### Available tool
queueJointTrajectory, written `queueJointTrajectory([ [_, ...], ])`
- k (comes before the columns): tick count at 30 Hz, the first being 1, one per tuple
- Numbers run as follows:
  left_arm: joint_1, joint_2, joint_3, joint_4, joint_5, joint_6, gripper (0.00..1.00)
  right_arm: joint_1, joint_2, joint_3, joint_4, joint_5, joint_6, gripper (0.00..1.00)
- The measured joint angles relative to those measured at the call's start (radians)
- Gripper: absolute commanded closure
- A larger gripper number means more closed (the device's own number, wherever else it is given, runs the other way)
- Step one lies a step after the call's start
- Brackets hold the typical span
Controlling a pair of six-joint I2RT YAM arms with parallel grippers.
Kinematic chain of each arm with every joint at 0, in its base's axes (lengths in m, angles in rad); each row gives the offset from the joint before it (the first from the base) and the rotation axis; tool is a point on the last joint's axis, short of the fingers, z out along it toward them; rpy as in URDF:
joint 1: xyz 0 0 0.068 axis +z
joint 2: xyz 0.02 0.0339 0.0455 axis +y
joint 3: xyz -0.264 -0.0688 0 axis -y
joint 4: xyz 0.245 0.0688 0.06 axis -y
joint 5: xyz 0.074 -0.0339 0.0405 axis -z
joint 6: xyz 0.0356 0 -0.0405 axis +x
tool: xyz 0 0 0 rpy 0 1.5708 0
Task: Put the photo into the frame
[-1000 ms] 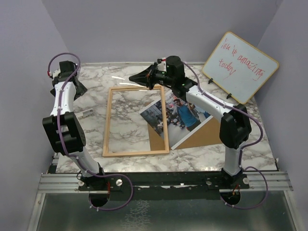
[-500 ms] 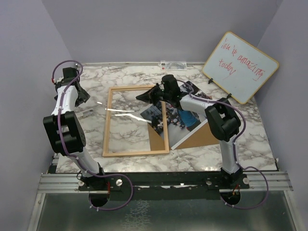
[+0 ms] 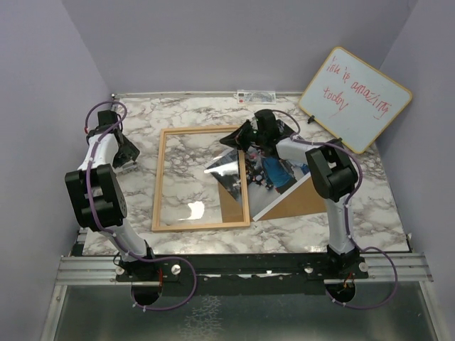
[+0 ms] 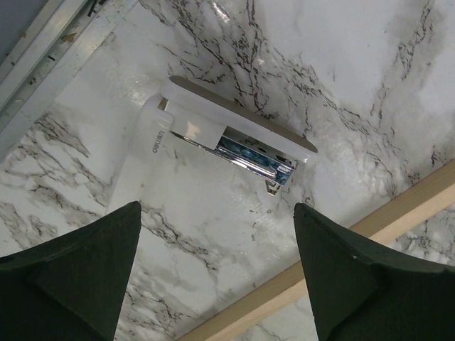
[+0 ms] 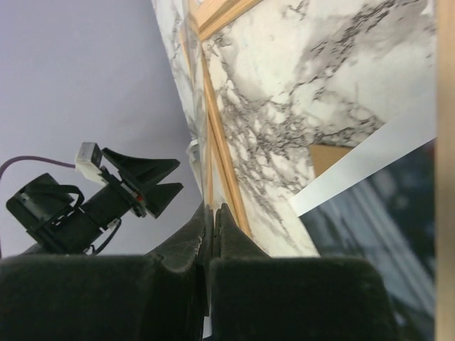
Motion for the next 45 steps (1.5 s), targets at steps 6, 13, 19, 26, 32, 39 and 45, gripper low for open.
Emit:
queueJointTrajectory([
  [6, 0.000, 0.000, -0.031, 0.033, 0.090, 0.008, 0.15, -0.007, 0.045, 0.000, 0.024, -0.043, -0.071, 0.99],
  [13, 0.000, -0.002, -0.066, 0.083, 0.233, 0.023, 0.19, -0.003, 0.056, 0.021, 0.019, -0.082, -0.161, 0.99],
  [19, -0.006, -0.003, -0.071, 0.108, 0.328, 0.032, 0.25, -0.002, 0.058, 0.034, -0.023, -0.092, -0.235, 0.99],
  [26, -0.038, -0.003, -0.072, 0.127, 0.392, 0.040, 0.27, -0.003, 0.059, 0.058, -0.107, -0.097, -0.322, 0.99],
  [32, -0.052, 0.003, -0.072, 0.130, 0.402, 0.042, 0.27, -0.008, 0.060, 0.105, -0.153, -0.108, -0.393, 0.99],
  [39, -0.053, 0.022, -0.072, 0.129, 0.402, 0.045, 0.29, -0.009, 0.084, 0.124, -0.192, -0.121, -0.441, 0.99],
  [45, -0.062, 0.039, -0.072, 0.129, 0.402, 0.054, 0.31, -0.014, 0.101, 0.150, -0.250, -0.129, -0.477, 0.99],
])
